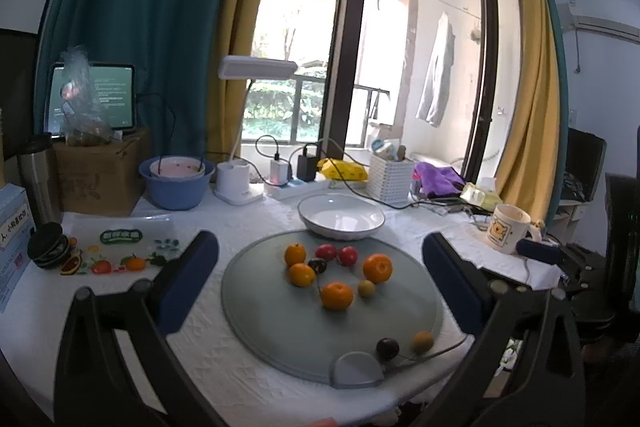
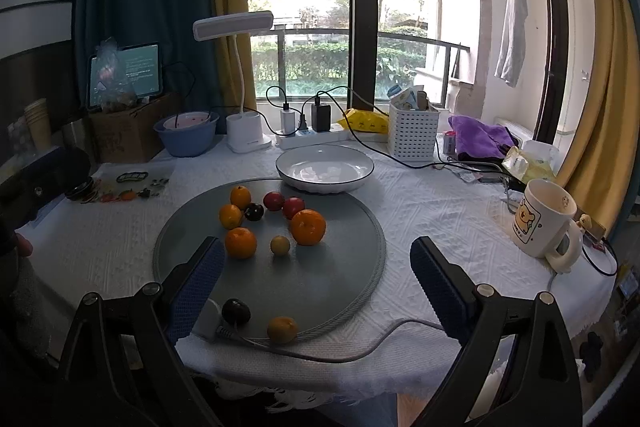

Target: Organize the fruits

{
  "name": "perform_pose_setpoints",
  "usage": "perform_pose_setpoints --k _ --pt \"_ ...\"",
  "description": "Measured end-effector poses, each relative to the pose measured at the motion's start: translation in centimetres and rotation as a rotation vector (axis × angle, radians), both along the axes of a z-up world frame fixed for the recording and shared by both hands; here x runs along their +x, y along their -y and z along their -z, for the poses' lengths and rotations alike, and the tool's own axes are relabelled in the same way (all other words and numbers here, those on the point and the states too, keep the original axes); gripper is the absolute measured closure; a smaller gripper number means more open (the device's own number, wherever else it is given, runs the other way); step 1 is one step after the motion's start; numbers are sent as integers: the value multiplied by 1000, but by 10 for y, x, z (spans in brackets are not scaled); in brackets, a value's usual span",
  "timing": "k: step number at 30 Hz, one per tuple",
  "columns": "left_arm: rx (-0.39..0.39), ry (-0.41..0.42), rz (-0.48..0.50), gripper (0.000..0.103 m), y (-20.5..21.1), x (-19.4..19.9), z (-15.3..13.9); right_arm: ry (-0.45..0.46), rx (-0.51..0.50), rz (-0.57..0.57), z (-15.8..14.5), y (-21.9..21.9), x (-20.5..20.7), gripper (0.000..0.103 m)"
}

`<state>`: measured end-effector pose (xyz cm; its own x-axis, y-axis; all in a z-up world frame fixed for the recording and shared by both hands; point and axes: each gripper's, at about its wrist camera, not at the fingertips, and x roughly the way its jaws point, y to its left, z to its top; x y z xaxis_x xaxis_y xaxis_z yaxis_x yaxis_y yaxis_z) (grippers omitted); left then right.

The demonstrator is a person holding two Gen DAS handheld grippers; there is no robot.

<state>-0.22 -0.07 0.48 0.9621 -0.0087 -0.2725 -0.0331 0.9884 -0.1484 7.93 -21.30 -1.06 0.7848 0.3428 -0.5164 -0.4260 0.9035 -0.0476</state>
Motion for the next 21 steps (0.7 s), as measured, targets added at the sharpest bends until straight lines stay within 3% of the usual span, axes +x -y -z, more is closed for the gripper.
perform_pose_setpoints --k 12,21 --pt "8 22 5 0 1 -3 0 -3 1 2 0 -1 -1 7" --pt "-48 -59 10 0 1 -1 1 -1 1 1 0 0 0 7"
